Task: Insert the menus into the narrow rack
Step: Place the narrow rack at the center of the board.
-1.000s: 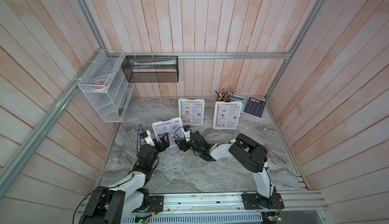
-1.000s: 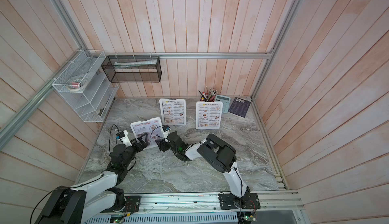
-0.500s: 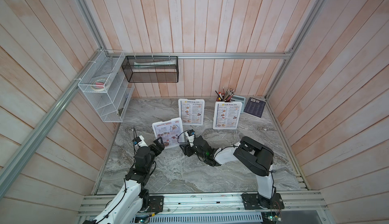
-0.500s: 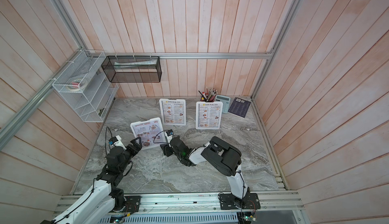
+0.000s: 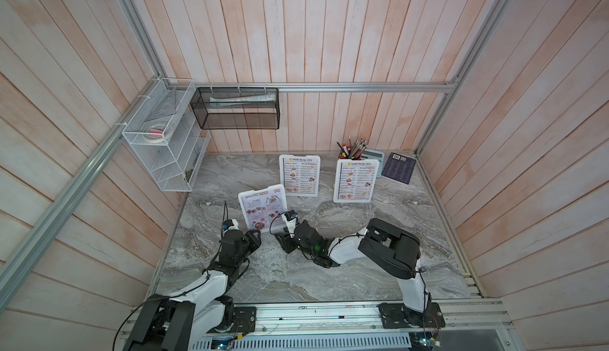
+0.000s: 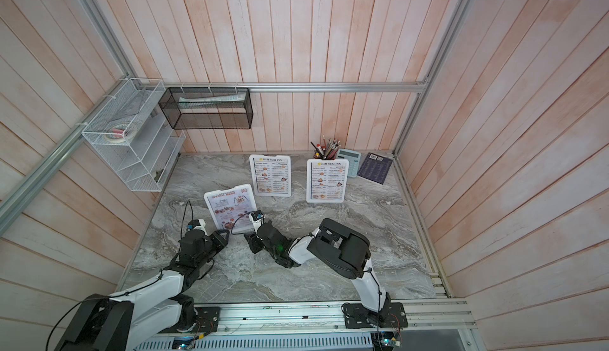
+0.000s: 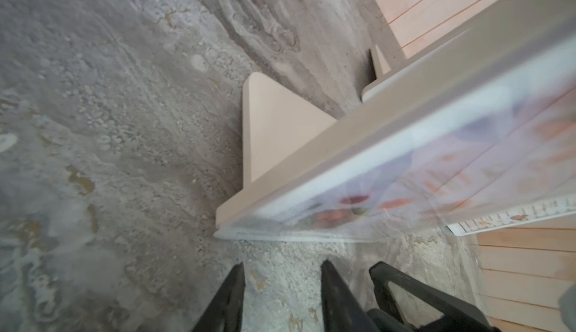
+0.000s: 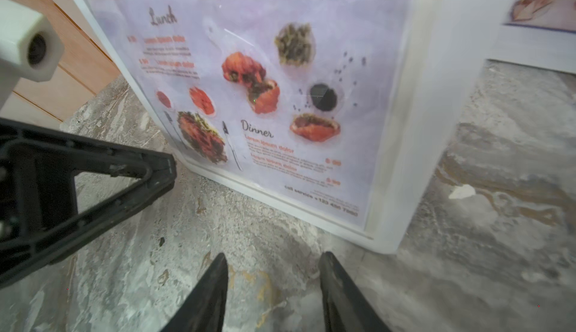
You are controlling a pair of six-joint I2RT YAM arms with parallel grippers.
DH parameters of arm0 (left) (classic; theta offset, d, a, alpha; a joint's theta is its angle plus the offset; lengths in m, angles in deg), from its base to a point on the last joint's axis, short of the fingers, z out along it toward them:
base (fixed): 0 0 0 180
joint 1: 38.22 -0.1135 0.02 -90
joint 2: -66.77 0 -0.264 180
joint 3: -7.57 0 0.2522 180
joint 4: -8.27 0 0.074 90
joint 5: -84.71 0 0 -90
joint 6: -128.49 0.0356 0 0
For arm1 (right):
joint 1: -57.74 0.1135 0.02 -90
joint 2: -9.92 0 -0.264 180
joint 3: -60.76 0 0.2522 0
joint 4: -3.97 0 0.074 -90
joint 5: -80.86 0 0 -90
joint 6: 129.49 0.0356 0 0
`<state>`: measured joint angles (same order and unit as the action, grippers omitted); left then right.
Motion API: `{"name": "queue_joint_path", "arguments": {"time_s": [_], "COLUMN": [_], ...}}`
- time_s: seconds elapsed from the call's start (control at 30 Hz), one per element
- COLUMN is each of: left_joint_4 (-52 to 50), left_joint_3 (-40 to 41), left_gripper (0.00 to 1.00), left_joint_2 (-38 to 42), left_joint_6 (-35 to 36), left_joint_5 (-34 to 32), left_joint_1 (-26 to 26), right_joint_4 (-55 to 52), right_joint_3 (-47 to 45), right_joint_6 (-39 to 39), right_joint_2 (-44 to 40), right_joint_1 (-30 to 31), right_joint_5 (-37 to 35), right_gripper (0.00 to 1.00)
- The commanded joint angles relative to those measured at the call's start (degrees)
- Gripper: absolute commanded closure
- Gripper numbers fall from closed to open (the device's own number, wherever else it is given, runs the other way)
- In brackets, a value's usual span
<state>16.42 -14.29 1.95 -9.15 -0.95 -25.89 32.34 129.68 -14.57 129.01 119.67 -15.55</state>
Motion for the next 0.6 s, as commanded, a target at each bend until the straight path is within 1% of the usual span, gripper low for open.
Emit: {"name": "queue_joint_path", "arguments": {"time_s": [0.0, 0.07, 0.23, 0.47, 0.57], "left_joint_4": [7.48, 9.91, 10.64, 11.04, 10.70], "left_joint_3": [-2.45, -2.83, -5.67, -11.53, -14.06], "left_gripper": [0.61, 0.61, 0.60, 0.60, 0.59], "left_joint_2": [-4.52, -7.01, -11.18, -17.10, -20.03], "left_joint_6": [1.39, 0.85, 1.16, 2.17, 2.55], "left_joint_5": [1.35, 0.35, -3.18, -2.25, -0.74], "left_joint_1": [-0.15, -0.21, -1.20, -5.40, -7.31], "right_joint_4": [-0.59, -0.28, -2.30, -6.09, -8.34], "right_joint_3": [2.31, 3.05, 6.89, 14.01, 17.36], "right_joint_6": [1.81, 1.99, 1.46, 1.01, 1.15], "right_joint_2": [2.64, 3.91, 6.70, 10.68, 12.47], "right_joint_1": [-1.77, -2.70, -4.31, -4.98, -5.68], "right_joint_5": [1.25, 1.86, 2.83, 4.15, 4.65], "right_gripper": [0.55, 0.56, 0.56, 0.57, 0.57]}}
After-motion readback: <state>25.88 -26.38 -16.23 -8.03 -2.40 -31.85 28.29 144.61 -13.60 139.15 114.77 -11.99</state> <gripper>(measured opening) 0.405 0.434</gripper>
